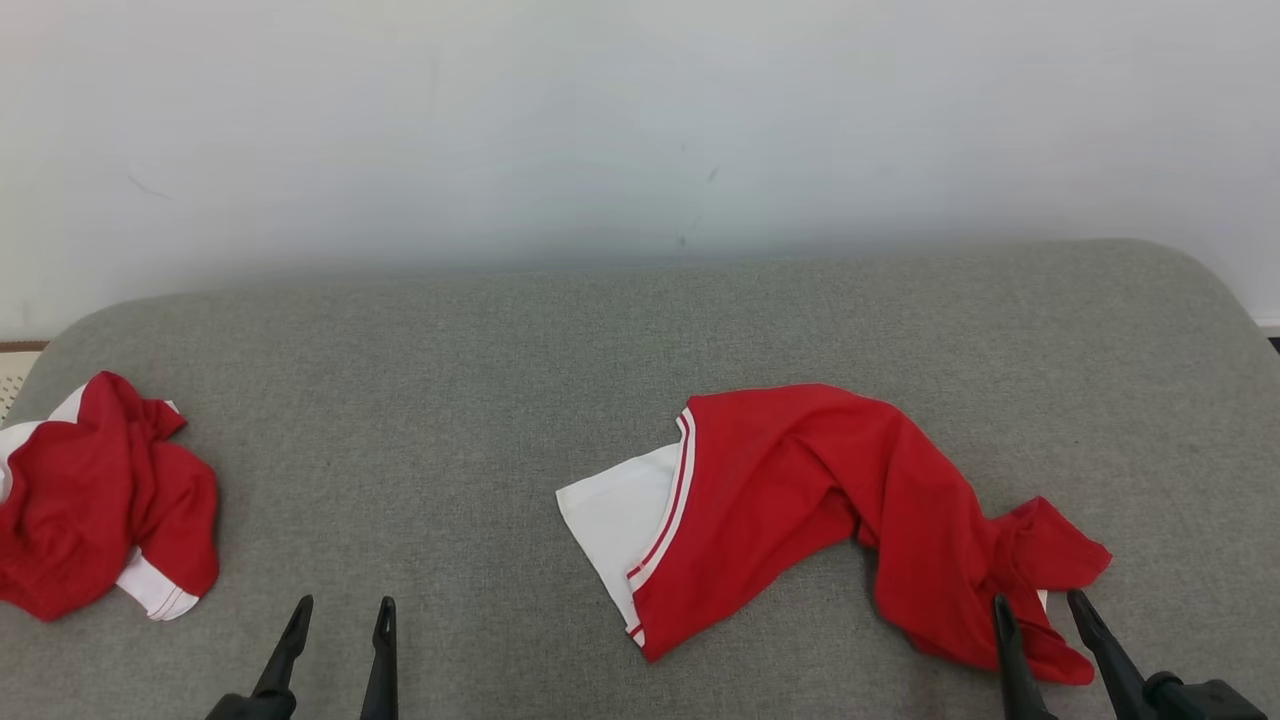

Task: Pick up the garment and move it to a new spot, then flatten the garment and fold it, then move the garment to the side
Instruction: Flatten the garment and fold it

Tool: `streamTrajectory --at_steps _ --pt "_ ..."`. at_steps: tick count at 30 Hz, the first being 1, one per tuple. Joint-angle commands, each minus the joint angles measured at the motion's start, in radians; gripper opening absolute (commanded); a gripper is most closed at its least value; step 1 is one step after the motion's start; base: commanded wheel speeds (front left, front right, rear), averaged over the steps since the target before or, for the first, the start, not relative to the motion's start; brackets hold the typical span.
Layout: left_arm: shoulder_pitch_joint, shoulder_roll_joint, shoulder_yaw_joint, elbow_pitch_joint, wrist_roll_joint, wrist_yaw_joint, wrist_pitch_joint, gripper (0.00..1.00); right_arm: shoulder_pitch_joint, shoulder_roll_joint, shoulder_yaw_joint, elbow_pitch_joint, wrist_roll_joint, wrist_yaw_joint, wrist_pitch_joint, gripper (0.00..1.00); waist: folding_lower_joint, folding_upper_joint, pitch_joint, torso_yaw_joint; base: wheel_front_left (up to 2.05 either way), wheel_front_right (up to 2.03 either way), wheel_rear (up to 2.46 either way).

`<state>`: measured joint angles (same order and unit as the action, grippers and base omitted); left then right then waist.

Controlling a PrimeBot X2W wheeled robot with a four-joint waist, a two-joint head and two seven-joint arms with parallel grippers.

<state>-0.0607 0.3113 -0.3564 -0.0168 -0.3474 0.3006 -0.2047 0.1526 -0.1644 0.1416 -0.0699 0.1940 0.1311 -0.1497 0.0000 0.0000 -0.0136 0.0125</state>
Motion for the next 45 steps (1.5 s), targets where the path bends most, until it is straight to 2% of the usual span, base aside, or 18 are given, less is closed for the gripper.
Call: streamTrajectory --at_steps 1,31,37,45 --pt "0.012 0.003 -0.003 -0.002 -0.011 0.000 0.001 1.00 0.007 0.001 -0.002 -0.008 -0.007 -0.001 0.003 1.00 0.0000 0.0000 0.000 0.001 0.00 0.00 0.00" --pt "-0.015 -0.004 -0.020 0.010 -0.018 0.008 -0.013 1.00 -0.007 -0.009 -0.005 -0.012 0.036 -0.001 0.039 1.00 0.0000 0.0000 0.019 0.004 0.00 0.00 0.00" --pt "-0.044 -0.013 -0.033 0.009 -0.010 0.004 -0.012 1.00 -0.143 -0.075 0.025 0.064 0.124 -0.001 0.078 1.00 0.0000 0.0000 0.058 0.011 0.00 0.00 0.00" --pt "-0.111 -0.042 -0.066 0.027 -0.001 -0.023 -0.021 1.00 -0.405 -0.203 0.141 0.245 0.285 -0.001 0.112 1.00 0.0000 0.0000 0.142 0.049 0.00 0.00 0.00"
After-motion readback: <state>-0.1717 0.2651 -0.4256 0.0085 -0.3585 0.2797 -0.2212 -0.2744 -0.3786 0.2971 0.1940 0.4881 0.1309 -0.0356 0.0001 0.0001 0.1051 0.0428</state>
